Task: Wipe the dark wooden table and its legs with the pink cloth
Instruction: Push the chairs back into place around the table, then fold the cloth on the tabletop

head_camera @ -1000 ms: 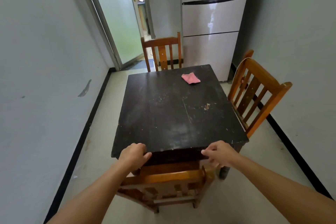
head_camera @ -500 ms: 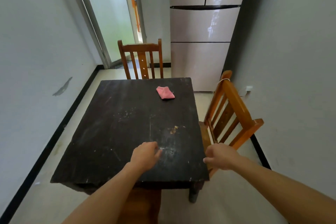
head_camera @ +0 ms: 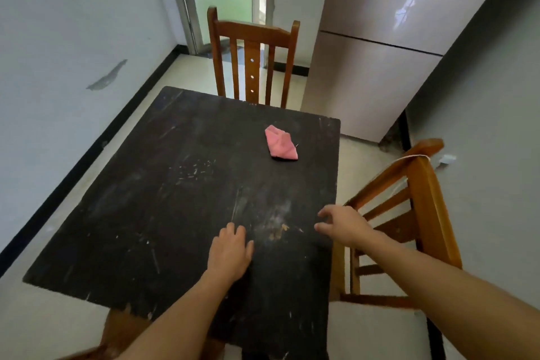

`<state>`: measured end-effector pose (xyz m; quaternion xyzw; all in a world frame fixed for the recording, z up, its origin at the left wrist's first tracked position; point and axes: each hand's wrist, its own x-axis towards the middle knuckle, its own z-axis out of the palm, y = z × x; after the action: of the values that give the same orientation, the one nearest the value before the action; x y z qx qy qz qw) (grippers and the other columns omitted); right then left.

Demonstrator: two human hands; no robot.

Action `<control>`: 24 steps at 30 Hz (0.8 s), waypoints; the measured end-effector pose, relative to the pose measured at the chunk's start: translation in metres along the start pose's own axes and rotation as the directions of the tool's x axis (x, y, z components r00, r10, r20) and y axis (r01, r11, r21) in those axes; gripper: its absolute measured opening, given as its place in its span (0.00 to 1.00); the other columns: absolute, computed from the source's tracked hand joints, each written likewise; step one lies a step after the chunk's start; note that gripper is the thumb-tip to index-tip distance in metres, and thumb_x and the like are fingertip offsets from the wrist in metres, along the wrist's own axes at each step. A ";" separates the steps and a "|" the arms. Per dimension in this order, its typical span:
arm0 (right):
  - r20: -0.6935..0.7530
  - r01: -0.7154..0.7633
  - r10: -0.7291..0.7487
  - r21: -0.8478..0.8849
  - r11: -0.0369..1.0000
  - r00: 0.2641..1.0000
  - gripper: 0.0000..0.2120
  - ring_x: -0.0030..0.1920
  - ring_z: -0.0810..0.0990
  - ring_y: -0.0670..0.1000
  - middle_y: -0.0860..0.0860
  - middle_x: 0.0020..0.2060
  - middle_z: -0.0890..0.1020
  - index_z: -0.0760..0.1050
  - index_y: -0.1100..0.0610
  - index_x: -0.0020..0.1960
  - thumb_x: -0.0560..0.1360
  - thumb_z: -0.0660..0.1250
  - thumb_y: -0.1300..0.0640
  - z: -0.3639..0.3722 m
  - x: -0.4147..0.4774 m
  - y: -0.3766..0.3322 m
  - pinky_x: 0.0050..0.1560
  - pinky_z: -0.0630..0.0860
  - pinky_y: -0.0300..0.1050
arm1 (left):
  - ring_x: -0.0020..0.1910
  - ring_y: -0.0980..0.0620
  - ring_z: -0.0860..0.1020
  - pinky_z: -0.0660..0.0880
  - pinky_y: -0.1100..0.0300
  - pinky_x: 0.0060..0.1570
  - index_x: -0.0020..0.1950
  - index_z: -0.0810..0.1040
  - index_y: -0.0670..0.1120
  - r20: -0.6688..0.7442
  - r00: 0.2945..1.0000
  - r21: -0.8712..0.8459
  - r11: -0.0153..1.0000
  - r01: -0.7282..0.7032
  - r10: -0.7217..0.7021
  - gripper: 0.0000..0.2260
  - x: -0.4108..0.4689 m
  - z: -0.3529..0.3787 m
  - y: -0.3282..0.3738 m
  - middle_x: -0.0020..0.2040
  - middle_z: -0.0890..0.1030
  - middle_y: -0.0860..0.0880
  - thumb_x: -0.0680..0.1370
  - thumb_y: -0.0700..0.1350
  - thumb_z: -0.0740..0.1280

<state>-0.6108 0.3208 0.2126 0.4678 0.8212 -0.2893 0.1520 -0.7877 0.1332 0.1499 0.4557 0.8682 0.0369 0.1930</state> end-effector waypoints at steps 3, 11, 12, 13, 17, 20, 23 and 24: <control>-0.015 -0.021 0.023 0.093 0.995 1.000 0.19 0.53 0.79 0.48 0.49 0.57 0.79 0.73 0.50 0.65 0.76 0.68 0.46 -0.009 0.065 -0.003 0.53 0.79 0.46 | 0.73 0.46 0.62 0.64 0.52 0.69 0.74 0.62 0.45 -0.017 0.996 -0.010 0.996 0.086 -0.086 0.23 0.012 0.020 -0.003 0.74 0.62 0.43 0.82 0.56 0.55; -0.181 -0.040 0.092 0.276 0.960 0.979 0.33 0.67 0.72 0.59 0.56 0.69 0.73 0.63 0.54 0.74 0.74 0.69 0.44 -0.020 0.235 -0.027 0.66 0.70 0.55 | 0.77 0.41 0.53 0.51 0.43 0.73 0.76 0.58 0.40 -0.121 0.943 -0.011 0.951 0.310 -0.309 0.29 0.022 0.097 0.000 0.77 0.57 0.38 0.82 0.58 0.44; -0.196 -0.009 0.055 0.228 0.974 0.979 0.37 0.70 0.69 0.59 0.56 0.71 0.69 0.60 0.53 0.76 0.73 0.70 0.43 -0.020 0.249 -0.032 0.67 0.69 0.57 | 0.77 0.41 0.52 0.50 0.43 0.73 0.76 0.57 0.41 -0.141 0.940 -0.005 0.950 0.312 -0.310 0.29 0.024 0.102 0.000 0.78 0.56 0.39 0.81 0.58 0.46; -0.205 0.021 0.012 0.156 0.988 0.979 0.40 0.72 0.66 0.59 0.55 0.74 0.66 0.57 0.51 0.77 0.72 0.71 0.43 -0.020 0.262 -0.037 0.68 0.67 0.60 | 0.78 0.42 0.51 0.50 0.43 0.73 0.76 0.56 0.42 -0.156 0.937 -0.003 0.949 0.316 -0.312 0.29 0.027 0.104 0.001 0.78 0.55 0.39 0.81 0.58 0.47; -0.138 0.076 -0.090 -0.105 0.992 0.986 0.39 0.75 0.59 0.60 0.57 0.76 0.60 0.62 0.52 0.73 0.69 0.72 0.39 -0.013 0.287 -0.051 0.71 0.62 0.62 | 0.78 0.42 0.51 0.52 0.43 0.73 0.77 0.56 0.42 -0.149 0.932 0.014 0.941 0.337 -0.331 0.29 0.026 0.111 0.000 0.78 0.55 0.40 0.81 0.58 0.48; -0.197 0.229 -0.235 -0.055 0.972 0.952 0.23 0.59 0.76 0.58 0.55 0.62 0.74 0.73 0.53 0.58 0.69 0.73 0.45 -0.007 0.266 -0.056 0.60 0.74 0.60 | 0.78 0.43 0.51 0.53 0.43 0.73 0.77 0.57 0.43 -0.122 0.929 0.017 0.935 0.355 -0.351 0.29 0.023 0.112 -0.003 0.78 0.55 0.40 0.82 0.59 0.45; -0.220 0.418 -0.436 -0.124 0.900 0.872 0.14 0.44 0.78 0.57 0.53 0.48 0.75 0.71 0.54 0.49 0.71 0.72 0.51 -0.006 0.228 -0.058 0.47 0.77 0.55 | 0.78 0.43 0.52 0.54 0.43 0.72 0.76 0.60 0.42 -0.102 0.929 0.013 0.933 0.359 -0.356 0.30 0.025 0.108 -0.004 0.78 0.56 0.40 0.82 0.59 0.41; -0.195 0.471 -0.498 -0.172 0.865 0.845 0.13 0.42 0.78 0.56 0.52 0.47 0.75 0.70 0.54 0.50 0.72 0.72 0.52 -0.007 0.216 -0.058 0.45 0.77 0.54 | 0.77 0.43 0.52 0.54 0.43 0.72 0.76 0.60 0.42 -0.096 0.929 0.013 0.932 0.361 -0.358 0.30 0.026 0.107 -0.003 0.78 0.56 0.40 0.82 0.59 0.41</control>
<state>-0.7721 0.4487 0.1250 0.2658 0.9403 -0.2128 0.0037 -0.7641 0.1401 0.0427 0.2896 0.9454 0.0085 0.1491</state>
